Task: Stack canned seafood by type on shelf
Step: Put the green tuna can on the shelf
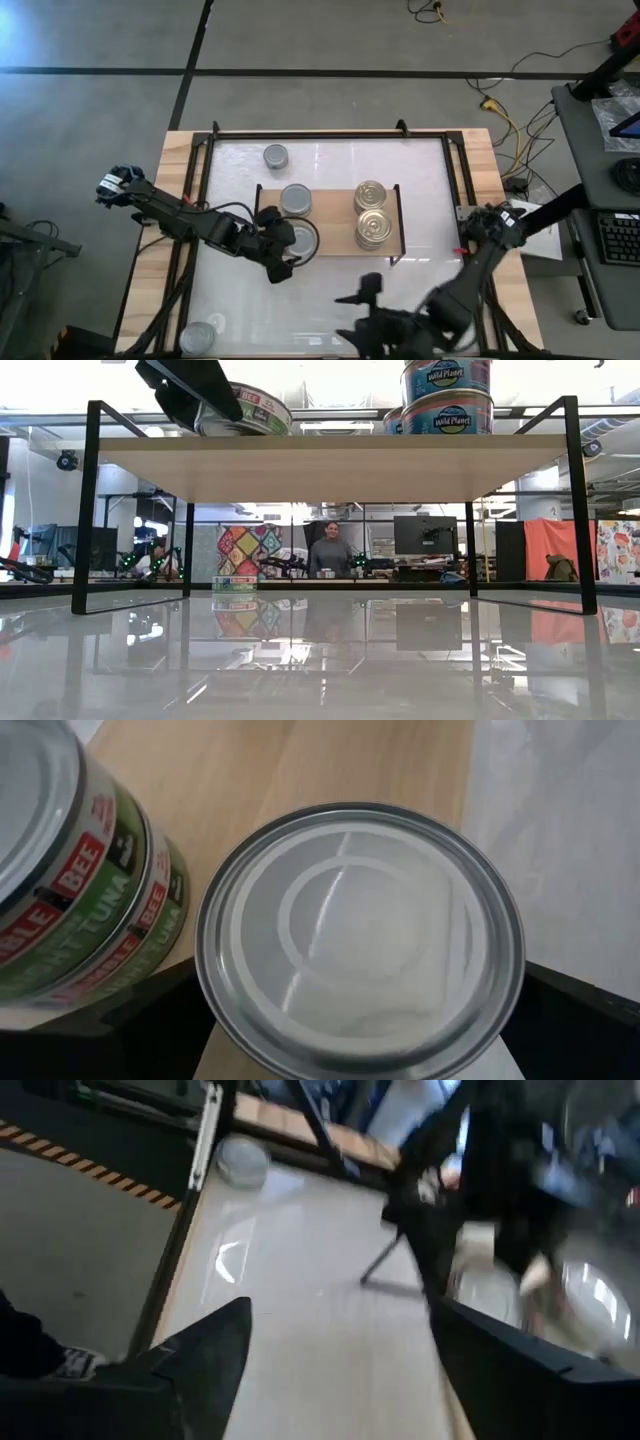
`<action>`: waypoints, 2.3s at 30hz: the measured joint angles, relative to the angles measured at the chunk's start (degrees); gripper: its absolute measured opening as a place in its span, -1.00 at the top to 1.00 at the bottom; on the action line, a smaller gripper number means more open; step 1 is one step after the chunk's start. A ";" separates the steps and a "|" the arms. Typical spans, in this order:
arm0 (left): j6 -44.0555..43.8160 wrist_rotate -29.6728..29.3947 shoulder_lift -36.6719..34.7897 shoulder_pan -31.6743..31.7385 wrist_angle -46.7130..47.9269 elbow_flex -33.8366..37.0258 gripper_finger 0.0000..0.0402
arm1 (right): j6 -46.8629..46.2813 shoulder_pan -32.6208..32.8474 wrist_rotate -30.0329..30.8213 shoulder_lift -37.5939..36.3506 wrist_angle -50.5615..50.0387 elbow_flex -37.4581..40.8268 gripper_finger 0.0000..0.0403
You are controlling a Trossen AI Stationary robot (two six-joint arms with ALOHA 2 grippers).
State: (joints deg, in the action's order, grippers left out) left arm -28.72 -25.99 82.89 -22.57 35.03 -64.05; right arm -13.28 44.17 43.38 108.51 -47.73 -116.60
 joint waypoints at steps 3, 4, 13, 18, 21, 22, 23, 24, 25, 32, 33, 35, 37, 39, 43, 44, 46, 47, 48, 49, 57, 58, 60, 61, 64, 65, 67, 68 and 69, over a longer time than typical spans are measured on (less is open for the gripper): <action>-0.68 -0.23 -0.01 0.00 0.50 0.00 -0.99 | 7.36 -4.02 -1.80 0.13 3.61 0.00 -0.24; -0.78 -0.27 -0.11 0.00 0.52 0.00 -0.99 | 8.36 -5.50 -1.80 0.35 3.71 0.00 -0.16; 0.55 -1.59 -0.68 0.00 5.07 -0.04 -0.99 | 11.60 -10.39 3.66 3.23 5.52 0.04 0.71; 1.68 -1.51 -0.68 -0.22 3.04 -0.04 -0.99 | 13.18 -10.30 10.63 6.44 6.48 0.04 0.93; 2.70 -1.51 -0.66 -0.37 1.63 -0.04 -0.99 | 12.28 -10.33 15.52 8.52 6.57 0.04 0.95; 2.73 -1.47 -0.66 -0.41 1.34 -0.04 -0.99 | 11.98 -10.33 17.37 9.20 6.70 0.04 0.95; 2.74 -1.37 -0.66 -0.42 1.21 -0.04 -0.99 | 11.82 -10.33 19.24 9.92 6.77 0.04 0.95; 2.78 -1.34 -0.66 -0.42 1.24 -0.04 -0.99 | 11.80 -10.33 21.15 10.68 6.74 0.04 0.95; 2.91 -1.34 -0.66 -0.42 1.38 -0.04 -0.99 | 11.76 -10.33 23.04 11.39 6.73 0.04 0.95; 2.96 -1.36 -0.63 -0.42 1.53 -0.04 -0.99 | 6.06 -11.15 30.82 16.79 7.74 0.04 0.95; 2.94 -1.36 -0.63 -0.42 1.53 -0.04 -0.99 | 4.94 -11.18 32.23 17.56 8.56 0.04 0.94; 2.85 -1.50 -0.63 -0.45 1.51 -0.04 -0.99 | 2.80 -11.03 36.13 18.76 10.50 0.04 0.94; 2.80 -1.54 -0.63 -0.48 1.53 -0.04 -0.99 | 0.45 -10.58 39.69 19.61 12.35 0.04 0.94; 2.76 -1.56 -0.63 -0.48 1.53 -0.04 -0.99 | -3.47 -10.24 41.29 19.99 13.14 0.04 0.94; 3.63 -1.60 -0.63 -0.52 1.69 -0.03 -0.99 | -21.28 -10.24 41.30 19.95 13.25 0.04 0.94; 3.66 -1.60 -0.63 -0.52 1.92 -0.02 -0.99 | -25.06 -10.30 41.24 19.85 13.35 0.04 0.94; 3.66 -1.67 -0.63 -0.52 2.55 -0.02 -0.99 | -29.16 -10.36 41.17 19.57 13.38 0.04 0.94; 3.66 -1.71 -0.61 -0.52 2.70 0.00 -0.99 | -30.50 -10.37 41.10 19.53 13.52 0.04 0.94; 3.65 -1.76 -0.61 -0.52 2.99 0.00 -0.99 | -32.01 -10.37 40.91 19.50 14.03 0.04 0.94; 3.72 -1.90 -0.61 -0.52 3.30 0.02 -0.99 | -33.77 -10.44 40.61 19.50 14.39 0.04 0.94; 6.80 -2.12 -0.61 -0.52 3.01 0.49 -0.99 | -40.98 -12.78 37.99 19.74 15.75 1.06 0.94; 7.82 -2.15 -0.63 -0.52 2.93 0.60 -0.99 | -40.93 -13.11 37.87 19.77 15.88 1.41 0.94; 9.25 -2.29 -0.67 -0.52 2.83 0.80 -0.99 | -39.88 -13.65 37.46 19.80 16.90 2.19 0.94; 9.72 -2.32 -0.70 -0.52 2.82 0.88 -0.99 | -39.34 -13.86 37.12 19.80 17.18 2.58 0.94; 11.22 -2.32 -0.72 -0.50 2.69 1.03 -0.99 | -36.50 -14.27 36.73 19.83 17.16 3.46 0.94; 11.59 -2.31 -0.72 -0.51 2.68 1.03 -0.99 | -35.46 -14.43 36.71 19.87 17.16 3.54 0.94; 11.76 -2.28 -0.72 -0.50 2.64 1.05 -0.99 | -34.42 -14.77 36.47 19.87 17.18 3.56 0.94; 11.77 -2.26 -0.72 -0.50 2.65 1.07 -0.99 | -33.87 -15.02 36.02 19.87 17.23 3.56 0.94; 11.78 -2.24 -0.72 -0.50 2.67 1.07 -0.99 | -33.69 -15.33 35.50 19.87 17.27 3.56 0.94</action>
State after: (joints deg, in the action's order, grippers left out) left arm -16.93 -28.23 82.17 -23.07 37.69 -62.98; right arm -46.97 28.84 78.88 128.38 -30.46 -113.03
